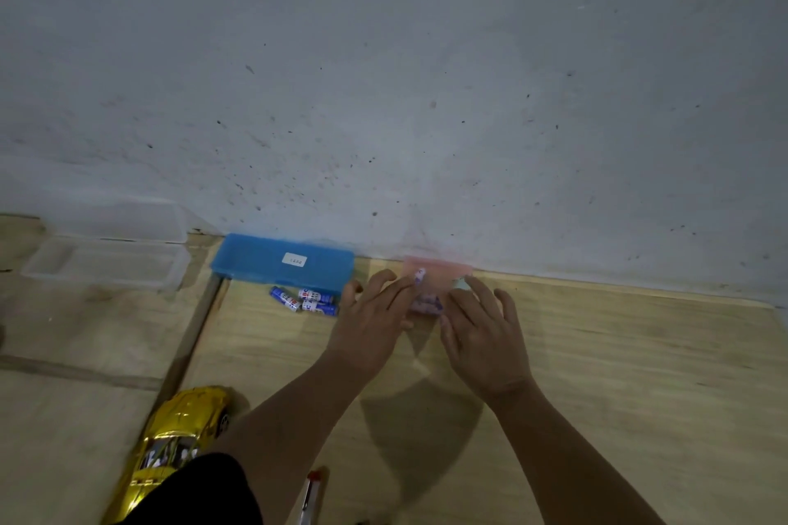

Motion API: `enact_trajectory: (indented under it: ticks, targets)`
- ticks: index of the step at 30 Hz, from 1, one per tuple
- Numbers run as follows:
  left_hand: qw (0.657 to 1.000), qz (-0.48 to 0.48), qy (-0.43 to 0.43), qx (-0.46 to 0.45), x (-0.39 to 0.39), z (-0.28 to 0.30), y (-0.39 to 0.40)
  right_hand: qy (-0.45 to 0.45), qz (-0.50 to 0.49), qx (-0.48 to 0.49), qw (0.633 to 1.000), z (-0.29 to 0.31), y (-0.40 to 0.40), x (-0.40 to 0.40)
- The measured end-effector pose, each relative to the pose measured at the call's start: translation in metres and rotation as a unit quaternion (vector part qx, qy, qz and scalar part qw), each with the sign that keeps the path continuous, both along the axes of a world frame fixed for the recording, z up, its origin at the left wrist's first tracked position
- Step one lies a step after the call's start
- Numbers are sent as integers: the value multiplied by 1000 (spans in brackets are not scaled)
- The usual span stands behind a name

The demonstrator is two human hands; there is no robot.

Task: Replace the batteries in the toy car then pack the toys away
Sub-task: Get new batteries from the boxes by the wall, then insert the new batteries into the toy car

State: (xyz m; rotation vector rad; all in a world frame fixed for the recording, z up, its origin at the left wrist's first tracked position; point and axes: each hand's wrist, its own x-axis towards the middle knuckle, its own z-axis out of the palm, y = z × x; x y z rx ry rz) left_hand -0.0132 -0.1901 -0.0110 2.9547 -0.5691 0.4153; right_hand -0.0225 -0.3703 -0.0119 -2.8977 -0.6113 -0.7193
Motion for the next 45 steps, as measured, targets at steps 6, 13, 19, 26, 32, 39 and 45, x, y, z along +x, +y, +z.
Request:
enact_trajectory:
  ticks: [6,13,19,26,32,39,45]
  targets:
    - [999,-32,23,-5,10,18,9,-14,21,-4,1000,14,8,16]
    - [998,61,-12,24,14,47,118,-68,49,-50,995,35,85,14]
    - [975,87,173,107,9,47,181,-60,84,-18,994,10,184,-2]
    - [965,64,238,86,7,41,194,14,-17,-58,998,-6,223,-10]
    - [964,53,247,83,8,38,198,-7,-54,-36,998,-4,225,-15]
    - [964,67,248,64,4,37,196,63,10,-99,993,-1,190,-21]
    - [965,76,245,63,3,34,195,152,77,-85,982,-6,177,-3]
